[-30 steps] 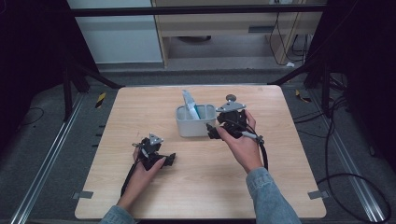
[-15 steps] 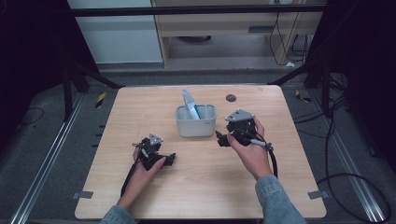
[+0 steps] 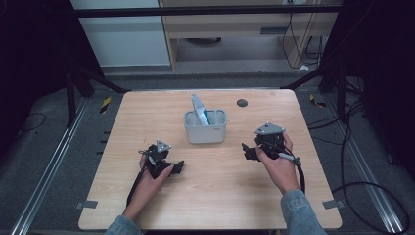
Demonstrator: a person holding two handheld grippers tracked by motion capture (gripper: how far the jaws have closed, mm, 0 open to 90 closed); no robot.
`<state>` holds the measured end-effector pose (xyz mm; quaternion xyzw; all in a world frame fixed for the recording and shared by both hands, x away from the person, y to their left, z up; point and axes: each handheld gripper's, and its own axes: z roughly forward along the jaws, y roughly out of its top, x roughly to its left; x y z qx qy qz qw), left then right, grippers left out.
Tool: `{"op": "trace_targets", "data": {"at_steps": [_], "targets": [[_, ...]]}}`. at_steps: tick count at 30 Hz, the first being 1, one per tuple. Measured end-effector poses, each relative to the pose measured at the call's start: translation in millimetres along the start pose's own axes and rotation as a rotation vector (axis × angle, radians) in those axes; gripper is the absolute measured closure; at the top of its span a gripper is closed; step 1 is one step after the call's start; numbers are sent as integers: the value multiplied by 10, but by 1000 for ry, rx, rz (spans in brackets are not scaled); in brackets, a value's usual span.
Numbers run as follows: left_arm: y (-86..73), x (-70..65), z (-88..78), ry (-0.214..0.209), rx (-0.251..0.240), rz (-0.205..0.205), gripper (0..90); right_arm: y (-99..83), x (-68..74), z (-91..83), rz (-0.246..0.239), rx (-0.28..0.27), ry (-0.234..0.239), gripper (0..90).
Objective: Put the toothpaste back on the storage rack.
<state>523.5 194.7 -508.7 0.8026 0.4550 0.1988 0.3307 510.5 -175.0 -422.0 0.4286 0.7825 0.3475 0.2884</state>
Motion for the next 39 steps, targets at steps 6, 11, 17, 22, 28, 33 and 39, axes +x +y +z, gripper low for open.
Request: {"op": "trace_targets", "data": {"at_steps": [6,11,17,22,28,33,39], "targets": [[0,-1,0,0,0,-1,0,-192,-152,-24,48,6,-24,100],[0,-1,0,0,-1,-1,0,-369,-262,-1,82,17,-31,109],[0,-1,1,0,-1,-2,0,-544,-354,55,117,42,-49,107],[0,0,0,0,0,0,0,-655,-392,95,140,52,-52,107],[0,0,-1,0,1,1,0,-753,-401,165,166,55,-58,110],[0,0,-1,0,1,1,0,-798,-388,234,171,60,-51,110],[0,0,-1,0,1,1,0,-807,-364,306,180,47,-45,111]]}}
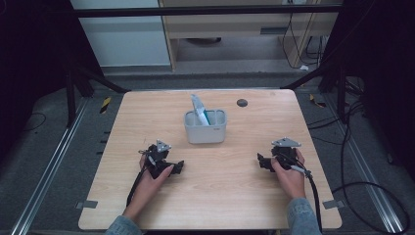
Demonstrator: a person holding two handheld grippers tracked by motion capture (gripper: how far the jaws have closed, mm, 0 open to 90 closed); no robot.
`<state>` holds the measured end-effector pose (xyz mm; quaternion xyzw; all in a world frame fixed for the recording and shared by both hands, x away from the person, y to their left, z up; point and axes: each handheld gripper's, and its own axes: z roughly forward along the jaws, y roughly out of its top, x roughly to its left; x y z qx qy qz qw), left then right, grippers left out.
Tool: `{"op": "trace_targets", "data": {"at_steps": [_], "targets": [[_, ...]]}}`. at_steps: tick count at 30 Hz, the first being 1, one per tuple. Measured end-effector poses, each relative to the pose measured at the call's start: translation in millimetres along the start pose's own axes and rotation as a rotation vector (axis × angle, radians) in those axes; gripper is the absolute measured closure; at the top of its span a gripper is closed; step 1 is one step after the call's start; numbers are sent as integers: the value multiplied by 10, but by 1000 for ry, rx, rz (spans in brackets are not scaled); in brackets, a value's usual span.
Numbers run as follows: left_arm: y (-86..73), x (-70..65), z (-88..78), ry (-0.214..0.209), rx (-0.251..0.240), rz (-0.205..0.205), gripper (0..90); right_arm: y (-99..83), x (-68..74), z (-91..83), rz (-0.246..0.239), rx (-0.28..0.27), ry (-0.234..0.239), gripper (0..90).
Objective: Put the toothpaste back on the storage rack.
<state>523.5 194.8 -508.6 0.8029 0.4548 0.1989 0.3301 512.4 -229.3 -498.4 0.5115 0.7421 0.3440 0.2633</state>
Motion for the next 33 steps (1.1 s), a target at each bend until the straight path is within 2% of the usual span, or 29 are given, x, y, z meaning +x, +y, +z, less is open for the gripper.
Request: {"op": "trace_targets", "data": {"at_steps": [5,15,20,23,25,29,33], "targets": [[0,0,0,0,0,0,0,-14,-24,44,39,-12,9,117],[0,0,0,0,0,0,0,-27,-37,132,70,-12,6,103],[0,0,0,0,0,0,0,-11,-43,157,70,-1,-7,92],[0,0,0,0,0,0,0,-11,-36,176,63,39,10,76],[0,0,0,0,0,0,0,-11,-21,192,43,66,12,64],[-1,0,0,0,0,0,0,-13,11,192,22,71,21,58],[-1,-1,0,0,-1,0,0,-14,12,197,39,84,15,3]]}}
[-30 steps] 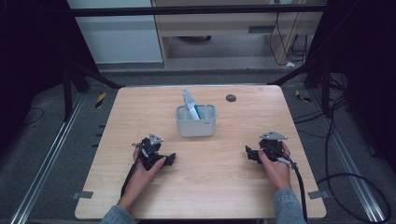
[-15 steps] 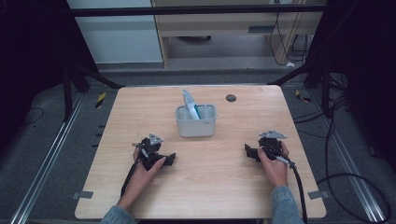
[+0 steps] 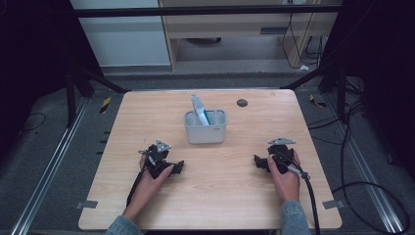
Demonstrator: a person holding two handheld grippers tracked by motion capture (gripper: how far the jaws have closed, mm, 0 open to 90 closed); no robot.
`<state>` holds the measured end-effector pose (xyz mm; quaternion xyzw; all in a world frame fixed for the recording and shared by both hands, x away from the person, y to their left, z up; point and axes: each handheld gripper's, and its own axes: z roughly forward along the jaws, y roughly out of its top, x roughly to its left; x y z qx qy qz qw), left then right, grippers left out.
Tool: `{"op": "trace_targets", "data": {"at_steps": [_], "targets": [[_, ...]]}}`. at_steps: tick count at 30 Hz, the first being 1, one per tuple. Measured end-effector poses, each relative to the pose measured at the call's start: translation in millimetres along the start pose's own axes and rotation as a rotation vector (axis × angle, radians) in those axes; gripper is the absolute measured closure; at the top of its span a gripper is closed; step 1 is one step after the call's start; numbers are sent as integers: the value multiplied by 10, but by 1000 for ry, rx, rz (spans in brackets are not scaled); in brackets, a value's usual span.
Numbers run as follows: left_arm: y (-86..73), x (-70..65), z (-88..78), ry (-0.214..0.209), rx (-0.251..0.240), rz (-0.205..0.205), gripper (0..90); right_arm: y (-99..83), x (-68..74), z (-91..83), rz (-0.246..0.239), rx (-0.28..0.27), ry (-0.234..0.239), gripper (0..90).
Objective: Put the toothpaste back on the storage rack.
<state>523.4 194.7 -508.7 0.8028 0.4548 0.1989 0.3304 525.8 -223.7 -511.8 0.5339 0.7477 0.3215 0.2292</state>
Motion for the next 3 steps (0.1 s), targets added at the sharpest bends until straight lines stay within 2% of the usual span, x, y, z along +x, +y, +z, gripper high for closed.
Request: {"op": "trace_targets", "data": {"at_steps": [3], "targets": [[-1,0,-1,0,0,0,0,-3,-6,2,23,2,-29,3]]}}
